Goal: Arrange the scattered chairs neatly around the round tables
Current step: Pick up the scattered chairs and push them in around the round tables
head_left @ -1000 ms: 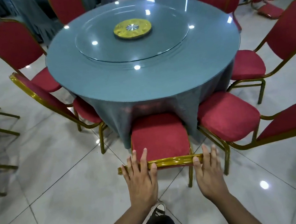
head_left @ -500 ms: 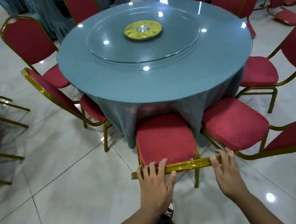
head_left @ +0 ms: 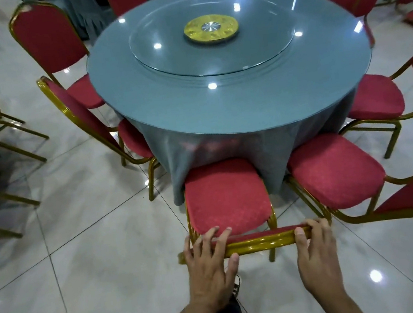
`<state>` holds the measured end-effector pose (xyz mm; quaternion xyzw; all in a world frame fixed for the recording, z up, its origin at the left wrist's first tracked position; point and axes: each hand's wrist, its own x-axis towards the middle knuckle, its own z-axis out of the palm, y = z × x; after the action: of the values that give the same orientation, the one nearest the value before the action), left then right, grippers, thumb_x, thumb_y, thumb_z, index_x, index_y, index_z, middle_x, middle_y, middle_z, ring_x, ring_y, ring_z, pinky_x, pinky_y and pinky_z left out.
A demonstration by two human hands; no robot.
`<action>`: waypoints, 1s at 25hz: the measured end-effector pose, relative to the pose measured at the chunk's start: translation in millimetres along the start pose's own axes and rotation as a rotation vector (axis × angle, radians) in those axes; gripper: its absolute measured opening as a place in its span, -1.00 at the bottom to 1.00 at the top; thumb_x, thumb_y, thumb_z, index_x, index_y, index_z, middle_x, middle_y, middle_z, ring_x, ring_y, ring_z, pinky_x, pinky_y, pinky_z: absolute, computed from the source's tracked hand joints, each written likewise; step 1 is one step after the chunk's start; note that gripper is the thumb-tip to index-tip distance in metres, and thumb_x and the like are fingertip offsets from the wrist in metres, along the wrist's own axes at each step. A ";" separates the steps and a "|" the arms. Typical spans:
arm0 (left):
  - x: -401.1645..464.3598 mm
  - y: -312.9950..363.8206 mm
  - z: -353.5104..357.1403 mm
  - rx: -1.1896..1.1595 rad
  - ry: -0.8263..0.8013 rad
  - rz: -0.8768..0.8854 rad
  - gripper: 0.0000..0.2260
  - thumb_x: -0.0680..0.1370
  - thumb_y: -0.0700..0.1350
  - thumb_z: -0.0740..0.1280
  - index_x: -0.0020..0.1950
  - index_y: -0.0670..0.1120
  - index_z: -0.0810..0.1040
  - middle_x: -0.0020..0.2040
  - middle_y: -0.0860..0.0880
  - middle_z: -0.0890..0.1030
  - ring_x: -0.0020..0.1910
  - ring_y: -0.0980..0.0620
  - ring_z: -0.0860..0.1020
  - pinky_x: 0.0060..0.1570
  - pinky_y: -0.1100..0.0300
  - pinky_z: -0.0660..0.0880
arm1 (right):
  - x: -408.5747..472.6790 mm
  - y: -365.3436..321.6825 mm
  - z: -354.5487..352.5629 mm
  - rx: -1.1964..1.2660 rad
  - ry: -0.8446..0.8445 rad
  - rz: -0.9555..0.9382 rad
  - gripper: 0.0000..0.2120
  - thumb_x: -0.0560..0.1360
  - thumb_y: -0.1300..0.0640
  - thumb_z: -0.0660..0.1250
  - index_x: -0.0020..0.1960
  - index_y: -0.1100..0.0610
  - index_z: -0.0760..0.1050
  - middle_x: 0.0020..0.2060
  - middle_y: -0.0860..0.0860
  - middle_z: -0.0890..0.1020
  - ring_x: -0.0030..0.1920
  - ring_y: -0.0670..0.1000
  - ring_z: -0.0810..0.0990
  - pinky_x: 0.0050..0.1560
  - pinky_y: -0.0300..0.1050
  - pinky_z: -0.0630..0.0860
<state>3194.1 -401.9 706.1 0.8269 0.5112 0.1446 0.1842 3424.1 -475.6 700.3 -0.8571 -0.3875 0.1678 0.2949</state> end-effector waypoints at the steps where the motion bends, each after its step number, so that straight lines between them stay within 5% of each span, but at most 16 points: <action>1: 11.3 -13.7 -4.2 0.013 -0.003 0.034 -0.53 0.67 0.24 -0.08 0.51 0.17 0.31 0.43 0.07 0.37 0.44 0.02 0.34 0.52 -0.23 0.06 | -0.2 -6.9 5.0 0.010 0.003 0.009 -0.57 0.62 -0.31 -0.09 0.28 -0.07 0.29 0.42 0.05 0.27 0.46 0.15 0.25 0.35 0.27 0.39; 7: 88.9 -34.7 -21.7 0.022 -0.007 0.147 -0.51 0.67 0.26 -0.11 0.56 0.17 0.23 0.49 0.06 0.33 0.49 0.06 0.27 0.56 0.00 0.00 | 43.0 -47.4 15.4 0.057 0.088 0.048 -0.48 0.67 -0.20 -0.04 0.36 0.18 0.33 0.43 0.26 0.30 0.51 0.24 0.19 0.49 0.25 0.21; 10: 92.5 -9.9 -9.5 0.018 -0.028 0.151 -0.51 0.67 0.26 -0.11 0.55 0.16 0.24 0.51 0.05 0.32 0.49 0.06 0.27 0.55 -0.03 0.05 | 68.4 -32.0 -6.1 -0.005 0.118 0.001 -0.57 0.65 -0.22 -0.03 0.20 0.10 0.35 0.19 0.13 0.42 0.27 0.19 0.40 0.28 0.21 0.40; 13: 64.9 -1.6 6.1 -0.001 -0.044 0.178 -0.53 0.68 0.23 -0.08 0.55 0.15 0.27 0.51 0.05 0.33 0.48 0.01 0.31 0.51 -0.12 0.12 | 51.4 -1.7 -14.9 -0.055 0.127 -0.039 -0.74 0.64 -0.19 0.03 0.06 -0.02 0.31 0.03 -0.02 0.41 0.11 0.07 0.40 0.13 0.19 0.47; 18: 70.9 -17.8 7.6 0.016 -0.059 0.259 -0.51 0.67 0.26 -0.09 0.57 0.17 0.25 0.54 0.06 0.28 0.53 0.04 0.25 0.51 -0.19 0.10 | 18.5 8.2 0.0 -0.066 0.145 0.085 -0.51 0.61 -0.31 -0.12 0.16 0.04 0.32 0.18 0.07 0.38 0.24 0.13 0.35 0.22 0.26 0.44; 25: 174.7 -20.3 -6.2 0.000 -0.108 0.209 -0.44 0.65 0.30 -0.16 0.56 0.14 0.26 0.55 0.04 0.29 0.55 0.02 0.22 0.54 -0.16 0.05 | 99.1 -30.3 3.4 0.011 0.067 0.114 -0.41 0.63 -0.29 -0.04 0.28 0.20 0.36 0.33 0.28 0.38 0.43 0.27 0.27 0.45 0.28 0.21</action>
<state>3251.4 -235.6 711.3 0.8823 0.4116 0.1182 0.1954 3468.9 -382.7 711.1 -0.8814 -0.3271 0.1576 0.3022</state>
